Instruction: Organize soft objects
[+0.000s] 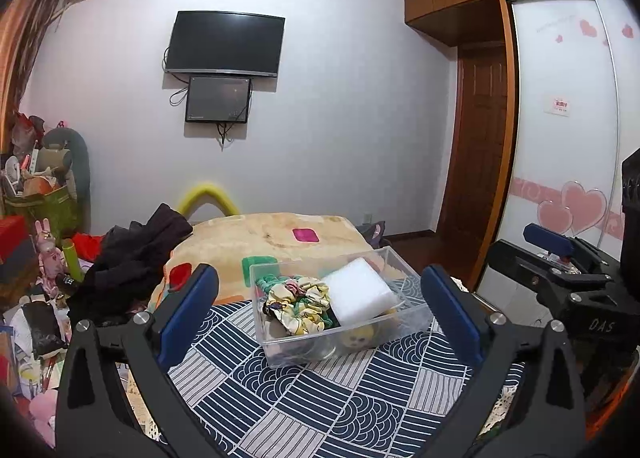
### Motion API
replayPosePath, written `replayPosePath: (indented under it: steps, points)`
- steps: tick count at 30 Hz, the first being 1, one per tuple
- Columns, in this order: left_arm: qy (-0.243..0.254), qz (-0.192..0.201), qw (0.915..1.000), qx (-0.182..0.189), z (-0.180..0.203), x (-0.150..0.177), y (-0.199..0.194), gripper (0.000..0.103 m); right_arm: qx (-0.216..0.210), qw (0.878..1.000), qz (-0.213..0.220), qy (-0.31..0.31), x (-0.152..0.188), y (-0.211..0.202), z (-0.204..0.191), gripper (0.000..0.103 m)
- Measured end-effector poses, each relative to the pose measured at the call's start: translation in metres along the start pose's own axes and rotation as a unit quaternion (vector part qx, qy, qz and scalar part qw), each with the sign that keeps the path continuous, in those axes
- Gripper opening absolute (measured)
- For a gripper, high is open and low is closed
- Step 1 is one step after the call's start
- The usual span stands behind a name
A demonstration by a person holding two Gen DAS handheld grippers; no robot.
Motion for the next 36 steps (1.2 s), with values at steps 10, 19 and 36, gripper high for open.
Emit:
replayPosePath:
  steps: [10,19,36]
  points:
    - [0.001,-0.002,1.0000,0.000,0.0005,0.0008,0.0013,0.103,0.001,1.000,0.001,0.000,-0.0001,-0.0030,-0.0018,0.103]
    - [-0.005,-0.005,1.0000,0.001,-0.0011,0.0008,0.0019,0.103,0.003,1.000,0.005,-0.001,-0.0014,-0.0051,-0.0033,0.103]
    - [-0.001,0.003,0.9999,0.012,-0.0006,0.0010,-0.0050,0.103,0.001,1.000,0.006,0.001,-0.0035,-0.0072,-0.0036,0.103]
Point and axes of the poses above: each gripper's, at about its wrist camera, not at the fingertips, and y roughly the way its jaws point, z to its right, x to its underside, the point moved 1 cm from there along y, roughly the way its jaws point, and after that the axes turned 4 degrees about -x, right-handed, at the moved point
